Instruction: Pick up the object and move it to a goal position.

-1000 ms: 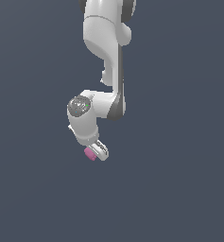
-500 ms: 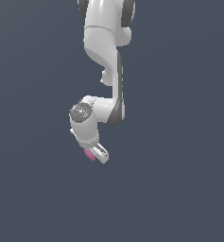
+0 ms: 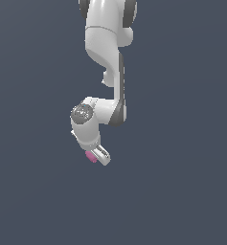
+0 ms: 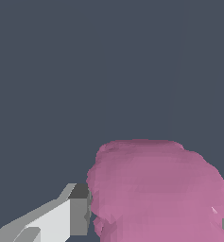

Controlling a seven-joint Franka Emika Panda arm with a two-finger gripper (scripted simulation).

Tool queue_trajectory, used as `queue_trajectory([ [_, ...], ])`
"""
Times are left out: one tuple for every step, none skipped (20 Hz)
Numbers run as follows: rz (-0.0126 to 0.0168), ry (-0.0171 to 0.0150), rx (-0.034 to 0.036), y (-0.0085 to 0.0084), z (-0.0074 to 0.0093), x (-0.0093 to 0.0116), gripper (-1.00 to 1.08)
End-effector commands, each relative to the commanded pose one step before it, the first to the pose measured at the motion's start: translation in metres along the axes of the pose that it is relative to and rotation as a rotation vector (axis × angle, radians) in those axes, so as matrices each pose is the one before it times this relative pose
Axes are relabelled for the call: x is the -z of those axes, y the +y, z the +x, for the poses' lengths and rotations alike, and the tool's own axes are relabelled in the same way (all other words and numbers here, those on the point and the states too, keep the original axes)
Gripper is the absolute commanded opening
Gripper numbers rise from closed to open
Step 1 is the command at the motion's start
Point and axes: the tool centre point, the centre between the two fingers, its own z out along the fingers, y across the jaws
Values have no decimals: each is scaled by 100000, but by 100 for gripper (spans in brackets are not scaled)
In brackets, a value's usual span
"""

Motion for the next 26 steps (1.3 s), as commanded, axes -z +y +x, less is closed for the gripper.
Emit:
queue_trajectory([
  [-9, 17, -27, -14, -40, 84, -100],
  [0, 0, 0, -44, -75, 113, -100],
  [0, 0, 0, -61, -106, 158, -100],
  [0, 0, 0, -79, -136, 204, -100],
  [0, 0, 0, -97, -167, 251, -100],
  [0, 0, 0, -115, -199, 298, -100],
  [0, 0, 0, -133, -231, 346, -100],
  [0, 0, 0, -152, -263, 394, -100],
  [0, 0, 0, -171, -296, 444, -100],
  [0, 0, 0, -191, -330, 495, -100],
  [0, 0, 0, -211, -364, 547, -100],
  [53, -30, -32, -211, -385, 606, -100],
  [0, 0, 0, -253, -436, 657, -100],
  [0, 0, 0, -276, -473, 714, -100],
  [0, 0, 0, -298, -511, 774, -100],
  [0, 0, 0, -322, -551, 836, -100],
  [0, 0, 0, -345, -589, 896, -100],
  [0, 0, 0, -365, -622, 949, -100],
  [0, 0, 0, -382, -650, 996, -100],
  [0, 0, 0, -393, -666, 1024, -100],
  [0, 0, 0, -393, -665, 1026, -100],
  [-45, 37, -37, -382, -653, 1026, -100],
  [0, 0, 0, -393, -661, 1028, -100],
  [0, 0, 0, -393, -659, 1029, -100],
  [-43, 51, -15, -394, -660, 1034, -100],
  [0, 0, 0, -393, -655, 1029, -100],
])
